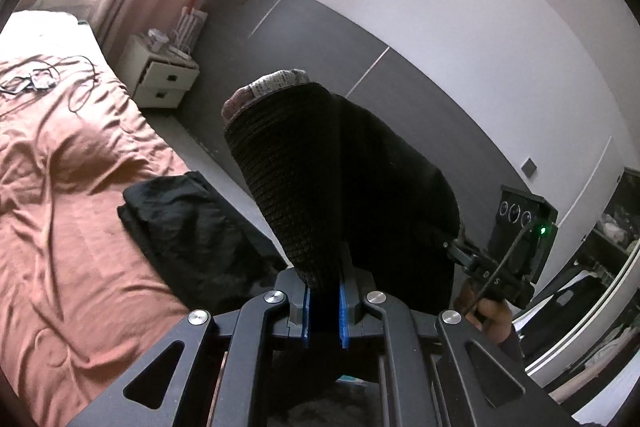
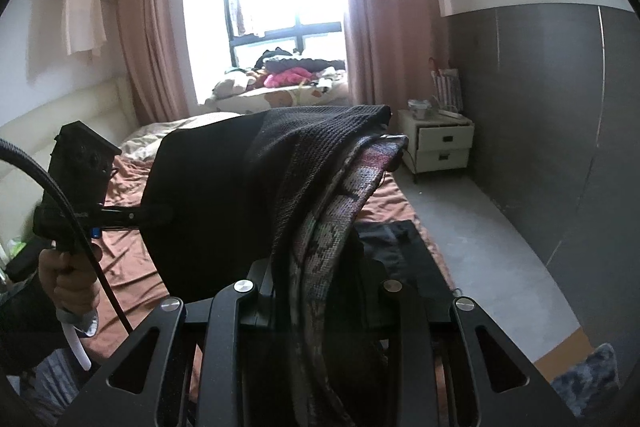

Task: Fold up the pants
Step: 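Carry the held shorts toward the bed edge with both tools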

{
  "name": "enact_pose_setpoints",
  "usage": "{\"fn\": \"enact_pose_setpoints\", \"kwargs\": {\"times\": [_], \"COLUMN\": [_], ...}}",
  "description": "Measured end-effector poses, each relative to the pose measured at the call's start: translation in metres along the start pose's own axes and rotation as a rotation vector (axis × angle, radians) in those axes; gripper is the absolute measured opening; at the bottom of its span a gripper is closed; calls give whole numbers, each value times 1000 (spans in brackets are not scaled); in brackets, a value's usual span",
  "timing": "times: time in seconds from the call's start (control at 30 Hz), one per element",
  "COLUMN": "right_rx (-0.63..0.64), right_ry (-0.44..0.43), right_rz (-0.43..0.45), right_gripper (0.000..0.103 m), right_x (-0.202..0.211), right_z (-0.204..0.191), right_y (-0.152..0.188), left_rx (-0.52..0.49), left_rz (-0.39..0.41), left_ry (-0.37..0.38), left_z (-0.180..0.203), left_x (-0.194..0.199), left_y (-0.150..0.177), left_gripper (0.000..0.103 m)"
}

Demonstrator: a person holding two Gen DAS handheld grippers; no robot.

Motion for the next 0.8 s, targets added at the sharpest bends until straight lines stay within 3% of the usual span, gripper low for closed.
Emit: {"fn": "enact_pose_setpoints", "kwargs": {"times": [0.5,0.8], "right_rx": [19,52], "right_ry": [71,89], "right_rz": [-86,-163], "right_gripper": [24,24], "right_x": [-16,-36], "right_z": [-4,-1], "right_y": [6,-16], "left_rx": [46,52], "left_rz": [-77,-103], "left_ry": [31,20], "left_z": [-56,-90], "left_x": [-97,-131], "left_y": [-3,-5], "left_gripper": [11,11]}}
Point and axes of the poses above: each gripper's, at about its wrist camera, not at the fingertips, and x roughly against the way its jaws point, z to its right, y to its underside, the point moved 7 cm from there along -x, roughly the way its jaws point, and after that the axes turned 2 degrees about z, right-handed, at the moved point
